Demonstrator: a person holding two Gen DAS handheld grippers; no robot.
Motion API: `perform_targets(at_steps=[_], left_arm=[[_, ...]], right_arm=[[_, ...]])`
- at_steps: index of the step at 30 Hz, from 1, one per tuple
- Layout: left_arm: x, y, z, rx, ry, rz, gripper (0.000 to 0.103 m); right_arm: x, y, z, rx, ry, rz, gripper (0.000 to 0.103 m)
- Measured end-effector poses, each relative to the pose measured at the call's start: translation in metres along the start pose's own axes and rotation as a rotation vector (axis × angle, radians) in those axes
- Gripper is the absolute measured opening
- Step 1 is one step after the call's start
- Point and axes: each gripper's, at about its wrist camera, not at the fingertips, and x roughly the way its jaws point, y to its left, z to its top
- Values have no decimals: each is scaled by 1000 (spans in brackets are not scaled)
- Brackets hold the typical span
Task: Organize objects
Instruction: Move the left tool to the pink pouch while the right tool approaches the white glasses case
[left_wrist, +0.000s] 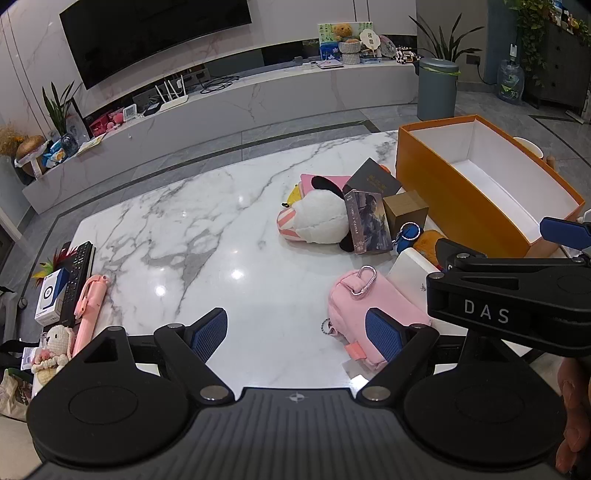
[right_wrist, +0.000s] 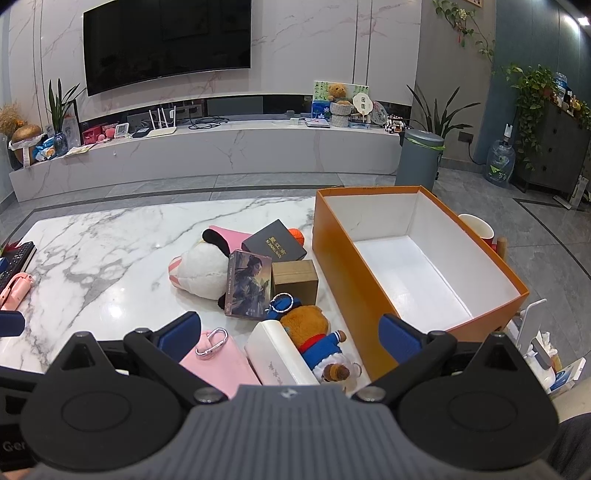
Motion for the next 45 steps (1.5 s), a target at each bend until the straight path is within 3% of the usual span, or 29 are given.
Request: perform_targets(at_steps=[12, 20, 26, 32, 35, 45], left_arm=[[2, -7, 15, 14, -1, -27, 99], [27, -4, 6, 0, 77, -8, 99], [34, -14, -3, 51, 91, -34, 99], [36, -31, -23, 172, 102, -103, 99], [47, -30, -28, 160, 143, -177, 99], [103, -23, -33, 11, 181, -229, 99]], right_arm=[[0, -21, 7, 59, -38, 10, 102], [11, -52, -1, 58, -76, 33, 102], [29, -62, -23, -31, -37, 101, 102], [52, -72, -48, -83, 33, 108, 102], [60, -75, -55, -105, 51, 122, 102], [92, -76, -62, -111, 124, 182, 102]])
